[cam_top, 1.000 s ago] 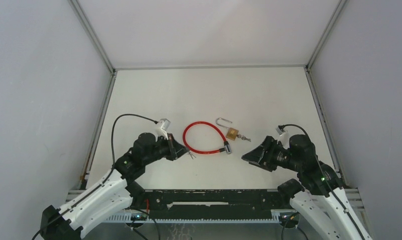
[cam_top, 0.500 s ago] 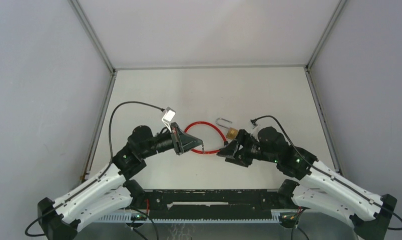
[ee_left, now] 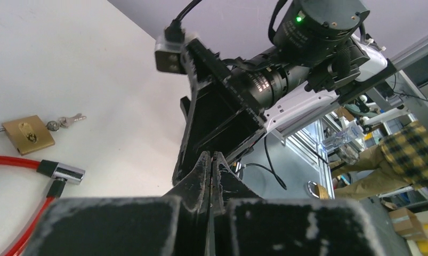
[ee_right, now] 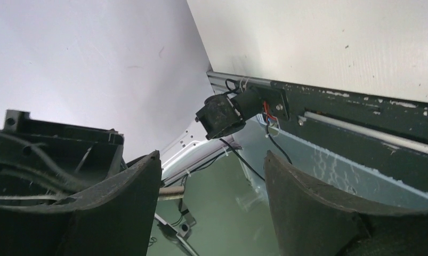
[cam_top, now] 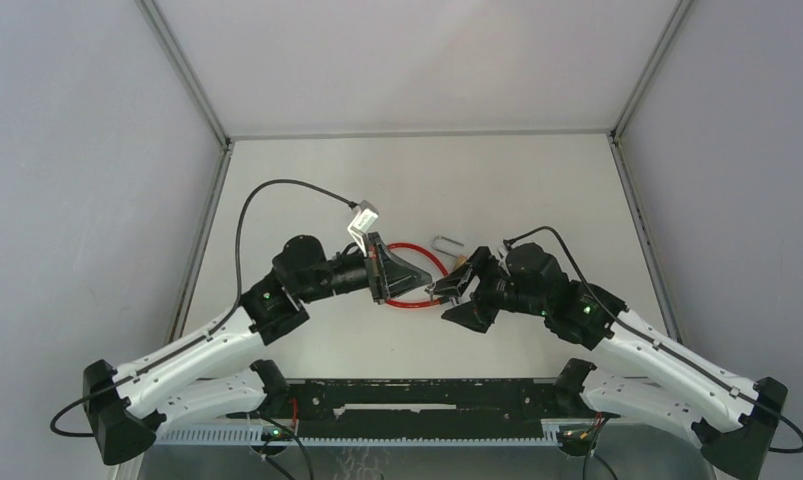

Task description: Unlock with the key

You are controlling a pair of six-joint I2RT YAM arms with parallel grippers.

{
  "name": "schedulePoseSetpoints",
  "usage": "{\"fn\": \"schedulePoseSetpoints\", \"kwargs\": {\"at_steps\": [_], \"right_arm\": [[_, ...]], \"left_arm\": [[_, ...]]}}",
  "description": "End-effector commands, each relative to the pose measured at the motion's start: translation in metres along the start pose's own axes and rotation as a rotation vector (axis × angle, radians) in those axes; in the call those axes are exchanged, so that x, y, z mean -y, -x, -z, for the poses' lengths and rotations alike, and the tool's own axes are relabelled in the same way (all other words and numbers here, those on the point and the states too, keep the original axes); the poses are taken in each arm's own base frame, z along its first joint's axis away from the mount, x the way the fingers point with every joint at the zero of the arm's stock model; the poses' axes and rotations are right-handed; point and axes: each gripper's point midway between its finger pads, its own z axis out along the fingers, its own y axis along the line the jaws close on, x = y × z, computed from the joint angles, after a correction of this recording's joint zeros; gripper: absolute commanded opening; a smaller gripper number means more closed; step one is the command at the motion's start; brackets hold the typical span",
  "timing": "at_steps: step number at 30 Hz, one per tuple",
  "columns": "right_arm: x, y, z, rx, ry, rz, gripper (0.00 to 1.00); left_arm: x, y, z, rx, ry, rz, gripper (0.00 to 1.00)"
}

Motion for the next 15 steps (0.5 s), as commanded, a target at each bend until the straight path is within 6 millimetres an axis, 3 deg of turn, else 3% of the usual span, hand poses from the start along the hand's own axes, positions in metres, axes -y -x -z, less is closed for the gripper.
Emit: {"fn": "schedulePoseSetpoints", "kwargs": {"at_steps": [1, 10, 15], "right_arm": [[-0.024, -0.010, 0.006, -0.061, 0.054, -0.072, 0.77], [-0.042, -0.014, 0.014, -0.083, 0.124, -0.100, 0.73], [-0.042, -0.016, 0.015, -0.097, 0.120, -0.122, 0.73]], "left_arm": [[0.027, 0.027, -0.007, 0.050, -0.071, -0.090, 0.00], [0.027, 0.014, -0.012, 0.011, -0.054, -0.133, 0.00], [0.027, 0.005, -0.013, -0.020, -0.041, -0.167, 0.00]]}}
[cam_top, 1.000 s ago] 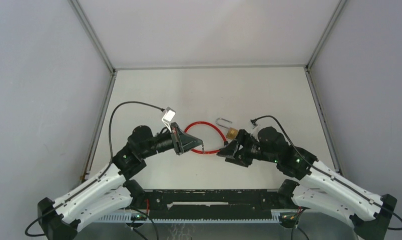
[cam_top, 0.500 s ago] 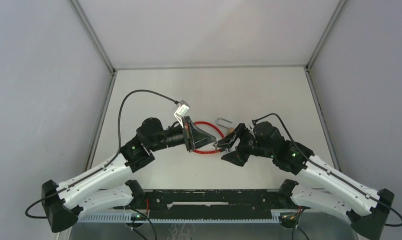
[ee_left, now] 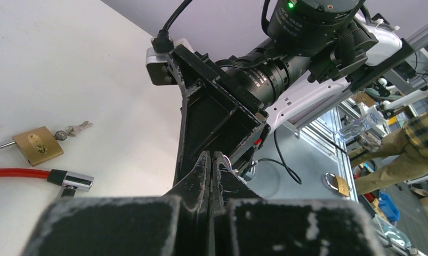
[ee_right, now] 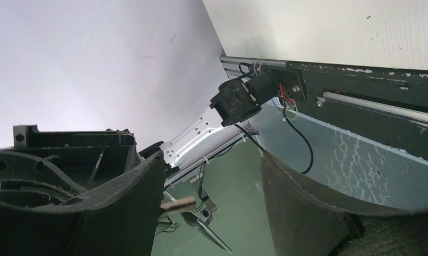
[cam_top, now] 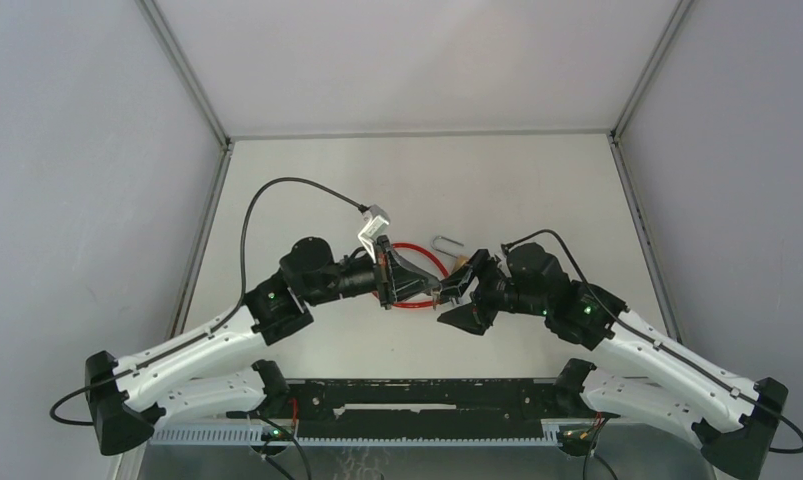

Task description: Unlock with the key

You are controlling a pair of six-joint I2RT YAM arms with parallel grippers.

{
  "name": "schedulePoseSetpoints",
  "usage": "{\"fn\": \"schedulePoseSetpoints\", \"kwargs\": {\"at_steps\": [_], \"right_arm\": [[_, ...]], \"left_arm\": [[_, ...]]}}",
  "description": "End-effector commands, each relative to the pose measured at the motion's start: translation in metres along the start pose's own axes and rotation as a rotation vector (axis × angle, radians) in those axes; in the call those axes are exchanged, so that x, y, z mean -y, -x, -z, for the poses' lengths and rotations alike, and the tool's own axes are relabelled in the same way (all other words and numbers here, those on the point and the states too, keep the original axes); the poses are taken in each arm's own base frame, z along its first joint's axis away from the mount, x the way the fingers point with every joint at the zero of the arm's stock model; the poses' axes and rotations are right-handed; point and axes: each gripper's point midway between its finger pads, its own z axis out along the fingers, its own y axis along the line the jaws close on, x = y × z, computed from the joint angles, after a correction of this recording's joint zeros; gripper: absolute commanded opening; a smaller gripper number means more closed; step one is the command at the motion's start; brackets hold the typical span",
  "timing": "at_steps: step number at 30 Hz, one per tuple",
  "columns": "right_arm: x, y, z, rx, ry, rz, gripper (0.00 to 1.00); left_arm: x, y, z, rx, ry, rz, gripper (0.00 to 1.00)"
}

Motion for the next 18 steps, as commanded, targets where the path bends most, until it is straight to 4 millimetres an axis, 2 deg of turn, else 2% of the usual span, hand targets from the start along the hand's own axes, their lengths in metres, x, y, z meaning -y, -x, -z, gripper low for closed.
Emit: {"fn": "schedulePoseSetpoints", "kwargs": {"at_steps": [1, 6, 9, 14, 18], "right_arm": [[-0.035, -0.009, 0.013, -0.029, 0.116, -0.016, 0.73], [-0.026, -0.005, 0.013, -0.008, 0.088, -0.005, 0.73], [-0.018, -0.001, 0.017, 0.025, 0.075, 0.058, 0.69], [0.002, 0.015, 0.027, 0.124, 0.048, 0.332, 0.65], [0.011, 0.029, 0.046, 0.226, 0.054, 0.584, 0.63]], "left_arm": [[0.015, 0.010, -0.001, 0.002, -0.022, -0.079, 0.00], [0.014, 0.010, 0.001, 0.002, 0.005, -0.099, 0.00], [0.003, 0.008, 0.004, -0.009, 0.068, -0.097, 0.00], [0.001, 0.008, 0.007, -0.015, 0.096, -0.070, 0.00], [0.004, 0.009, 0.010, -0.023, 0.097, -0.052, 0.00]]}}
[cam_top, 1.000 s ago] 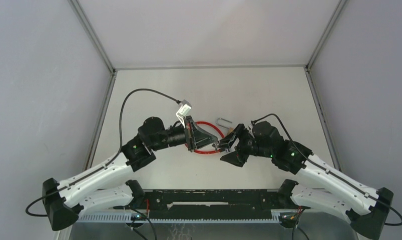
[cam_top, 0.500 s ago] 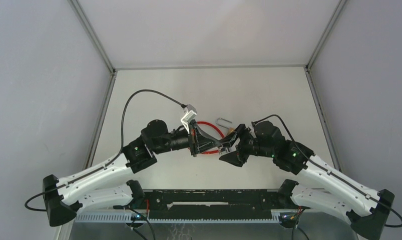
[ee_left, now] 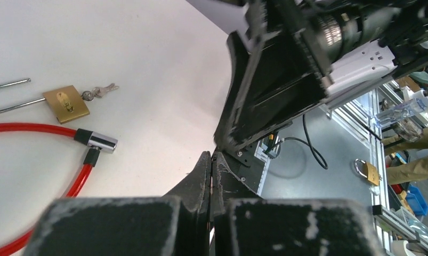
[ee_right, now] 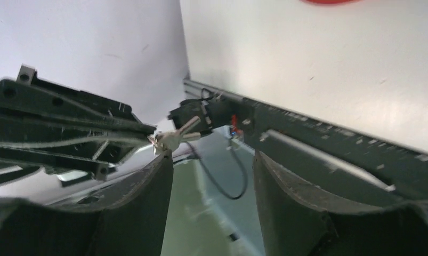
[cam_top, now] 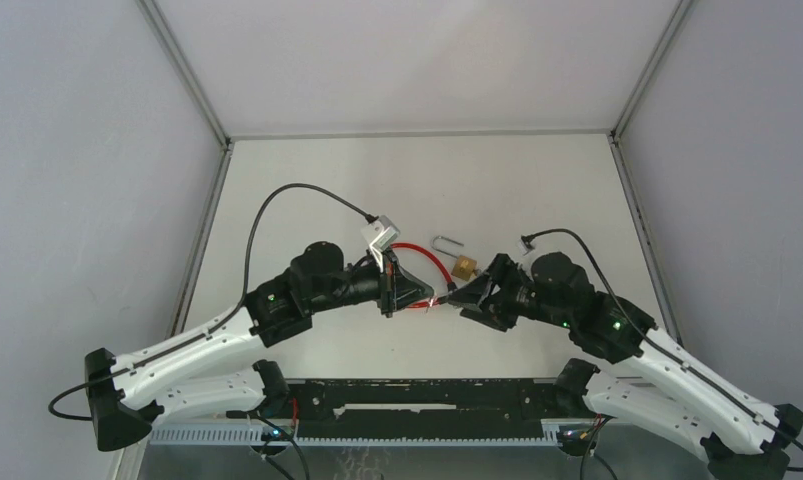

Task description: Unlock with the key

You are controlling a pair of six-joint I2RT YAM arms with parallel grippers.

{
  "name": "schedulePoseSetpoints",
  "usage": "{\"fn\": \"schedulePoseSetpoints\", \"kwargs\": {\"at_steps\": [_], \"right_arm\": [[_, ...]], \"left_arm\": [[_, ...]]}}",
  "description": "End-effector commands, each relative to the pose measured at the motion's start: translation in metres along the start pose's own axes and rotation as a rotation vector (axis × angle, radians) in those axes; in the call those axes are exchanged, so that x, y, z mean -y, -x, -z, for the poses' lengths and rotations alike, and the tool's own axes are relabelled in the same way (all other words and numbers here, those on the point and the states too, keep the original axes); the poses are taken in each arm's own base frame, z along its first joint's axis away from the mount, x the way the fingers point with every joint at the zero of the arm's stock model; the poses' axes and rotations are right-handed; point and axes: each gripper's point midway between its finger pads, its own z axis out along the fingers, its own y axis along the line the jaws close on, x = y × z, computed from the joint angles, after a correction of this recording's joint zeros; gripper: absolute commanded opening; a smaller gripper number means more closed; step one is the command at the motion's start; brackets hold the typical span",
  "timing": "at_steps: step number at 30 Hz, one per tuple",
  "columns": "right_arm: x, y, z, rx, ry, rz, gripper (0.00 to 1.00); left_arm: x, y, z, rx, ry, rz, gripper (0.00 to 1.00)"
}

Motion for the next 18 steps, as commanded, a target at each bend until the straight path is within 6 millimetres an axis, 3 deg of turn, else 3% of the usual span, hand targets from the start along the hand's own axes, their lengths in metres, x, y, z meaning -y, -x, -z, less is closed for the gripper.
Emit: {"fn": "schedulePoseSetpoints", "kwargs": {"at_steps": [1, 7, 18], "right_arm": [[-0.004, 0.018, 0.027, 0.135, 0.067, 0.360, 0.62], [-0.029, 0.010, 0.057, 0.150, 0.221, 0.633, 0.60], [-0.047, -0.020, 0.055, 0.037, 0.288, 1.005, 0.52]], "left_arm": [[0.019, 0.035, 0.011, 0.075, -0.022, -0.008, 0.00], [0.025, 0.032, 0.009, 0.039, -0.037, 0.031, 0.00], [0.029, 0.031, 0.007, -0.021, -0.037, 0.058, 0.00]]}}
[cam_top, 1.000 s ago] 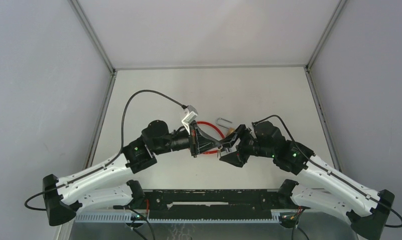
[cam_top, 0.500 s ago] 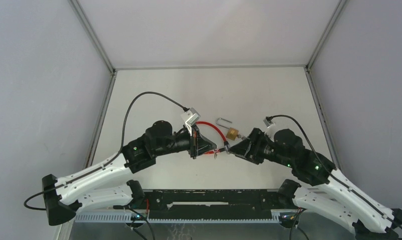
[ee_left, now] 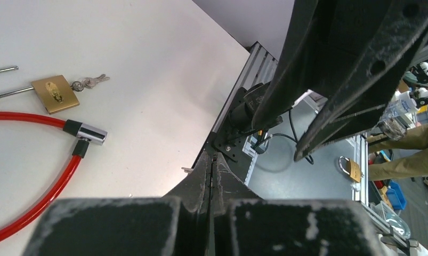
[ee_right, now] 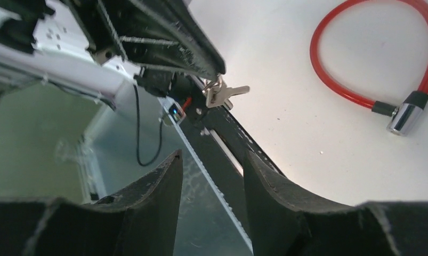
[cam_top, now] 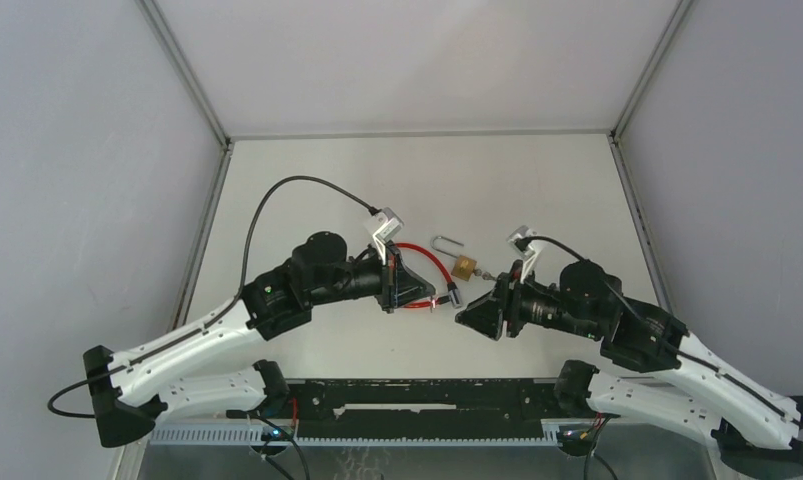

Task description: Unlock with the key

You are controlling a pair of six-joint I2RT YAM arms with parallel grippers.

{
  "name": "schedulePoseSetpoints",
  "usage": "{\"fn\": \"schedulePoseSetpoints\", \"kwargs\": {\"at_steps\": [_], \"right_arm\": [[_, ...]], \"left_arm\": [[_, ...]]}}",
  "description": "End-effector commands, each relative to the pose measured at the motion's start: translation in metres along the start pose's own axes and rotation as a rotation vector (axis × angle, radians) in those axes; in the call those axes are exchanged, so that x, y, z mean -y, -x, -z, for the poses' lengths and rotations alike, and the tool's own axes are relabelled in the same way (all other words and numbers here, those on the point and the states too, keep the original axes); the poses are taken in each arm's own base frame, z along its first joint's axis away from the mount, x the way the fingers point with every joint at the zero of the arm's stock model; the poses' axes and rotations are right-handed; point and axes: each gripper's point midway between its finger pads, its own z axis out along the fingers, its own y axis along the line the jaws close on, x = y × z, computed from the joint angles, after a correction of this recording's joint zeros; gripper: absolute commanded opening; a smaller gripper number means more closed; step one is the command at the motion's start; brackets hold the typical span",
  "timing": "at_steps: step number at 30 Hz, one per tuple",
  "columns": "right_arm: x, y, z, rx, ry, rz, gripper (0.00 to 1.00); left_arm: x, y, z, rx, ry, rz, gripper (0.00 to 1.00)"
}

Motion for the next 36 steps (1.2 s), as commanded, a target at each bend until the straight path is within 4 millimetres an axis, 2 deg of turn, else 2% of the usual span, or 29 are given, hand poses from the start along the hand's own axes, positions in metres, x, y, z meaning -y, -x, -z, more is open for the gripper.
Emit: {"fn": "schedulePoseSetpoints", "kwargs": {"at_steps": [1, 7, 12, 21, 27, 36], "right_arm": [[-0.023, 0.010, 0.000, 0.013, 0.093, 0.221, 0.51], [-0.040, 0.005, -0.006, -0.003, 0.170, 0.320, 0.51], [-0.044, 0.004, -0.012, -0.005, 0.179, 0.371, 0.52], [-0.040, 0.015, -0.028, 0.029, 0.124, 0.404, 0.52], [-0.042, 0.012, -0.046, 0.011, 0.124, 0.424, 0.51], [-0.033, 0.020, -0.056, 0.045, 0.054, 0.439, 0.46]], "left_arm": [[0.022, 0.021, 0.005, 0.027, -0.054, 0.000, 0.00], [0.026, 0.023, 0.008, 0.018, -0.062, 0.009, 0.00], [0.028, 0.023, 0.011, 0.016, -0.066, 0.010, 0.00], [0.031, 0.023, 0.013, 0.007, -0.077, 0.017, 0.00], [0.033, 0.025, 0.013, 0.008, -0.082, 0.021, 0.00], [0.035, 0.023, 0.013, 0.003, -0.089, 0.032, 0.00]]}}
